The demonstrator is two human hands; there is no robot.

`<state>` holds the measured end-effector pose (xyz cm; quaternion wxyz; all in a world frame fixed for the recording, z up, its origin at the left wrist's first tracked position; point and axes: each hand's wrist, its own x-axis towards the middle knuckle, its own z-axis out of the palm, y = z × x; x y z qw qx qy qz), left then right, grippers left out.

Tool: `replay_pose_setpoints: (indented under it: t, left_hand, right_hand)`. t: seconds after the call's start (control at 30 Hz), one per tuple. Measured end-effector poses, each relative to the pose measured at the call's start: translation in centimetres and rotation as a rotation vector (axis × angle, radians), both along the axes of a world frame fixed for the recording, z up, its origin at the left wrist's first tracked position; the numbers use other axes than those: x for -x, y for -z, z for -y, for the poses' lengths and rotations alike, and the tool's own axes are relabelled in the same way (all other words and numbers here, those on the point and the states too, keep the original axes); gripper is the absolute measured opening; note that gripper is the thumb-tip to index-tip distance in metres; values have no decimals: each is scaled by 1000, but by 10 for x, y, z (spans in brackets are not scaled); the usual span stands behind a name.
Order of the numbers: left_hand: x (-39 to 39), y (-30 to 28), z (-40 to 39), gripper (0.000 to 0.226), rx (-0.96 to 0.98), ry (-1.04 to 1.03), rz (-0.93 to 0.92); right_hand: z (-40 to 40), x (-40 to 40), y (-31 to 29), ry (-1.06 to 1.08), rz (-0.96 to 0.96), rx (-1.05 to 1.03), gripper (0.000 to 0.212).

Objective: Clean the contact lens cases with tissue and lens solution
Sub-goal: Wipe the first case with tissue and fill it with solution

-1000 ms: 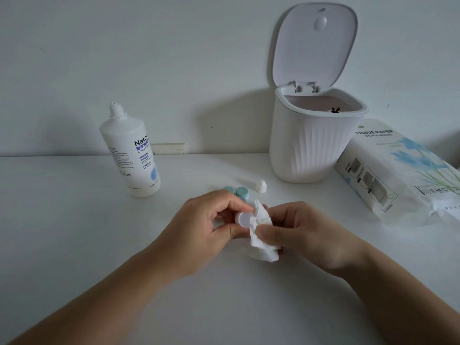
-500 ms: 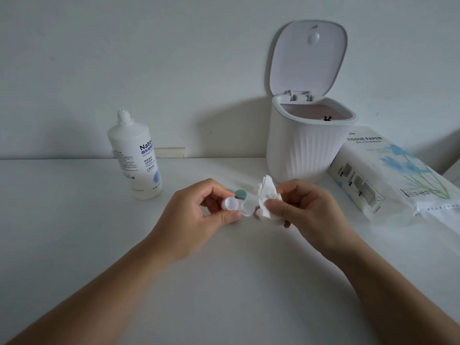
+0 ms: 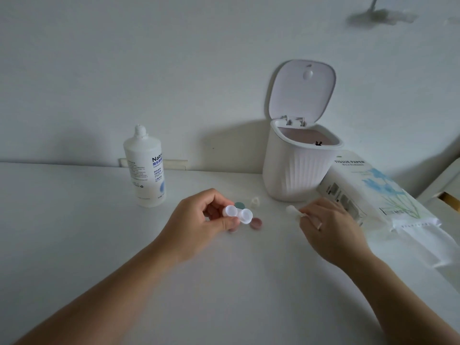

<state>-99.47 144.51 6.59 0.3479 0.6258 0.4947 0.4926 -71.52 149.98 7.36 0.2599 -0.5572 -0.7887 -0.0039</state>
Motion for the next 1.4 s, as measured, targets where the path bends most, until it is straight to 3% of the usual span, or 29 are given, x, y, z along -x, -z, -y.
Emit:
replay_pose_setpoints:
  t: [0.13, 0.23, 0.33, 0.37, 0.47, 0.57, 0.63, 0.77, 0.9, 1.0, 1.17, 1.4]
  left_hand:
    - [1, 0, 0, 22, 20, 11, 43]
    - [0, 0, 0, 23, 20, 15, 62]
    - [0, 2, -3, 24, 29, 25, 128]
    - [0, 2, -3, 25, 38, 32, 153]
    - [0, 2, -4, 26, 50, 55, 196]
    - [0, 0, -5, 23, 26, 54, 224]
    - [0, -1, -5, 20, 22, 52, 233]
    - [1, 3, -7, 17, 12, 60, 240]
    - [1, 5, -7, 23, -13, 47, 144]
    - [5, 6, -10, 36, -142, -146, 13]
    - [18, 3, -9, 26, -393, -393, -44]
    - [46, -12, -6, 21, -674, -739, -255]
  right_hand:
    - [3, -1, -1, 70, 190, 145, 32]
    - [7, 5, -8, 103, 186, 71, 35]
    - [15, 19, -17, -115, -21, -105, 36]
    - [16, 26, -21, -230, -153, -36, 37]
    - [12, 49, -26, -486, -500, 460, 42]
    - [3, 65, -20, -564, -606, 609, 38]
    - [-1, 70, -15, -586, -685, 631, 28]
    - [-6, 70, -10, -585, -780, 670, 33]
    - [-4, 69, -4, -632, -796, 669, 20]
    - [-6, 63, 0, -581, -853, 632, 18]
    - [-14, 54, 5, -483, -1013, 602, 32]
    - [-15, 53, 9, -469, -917, 572, 22]
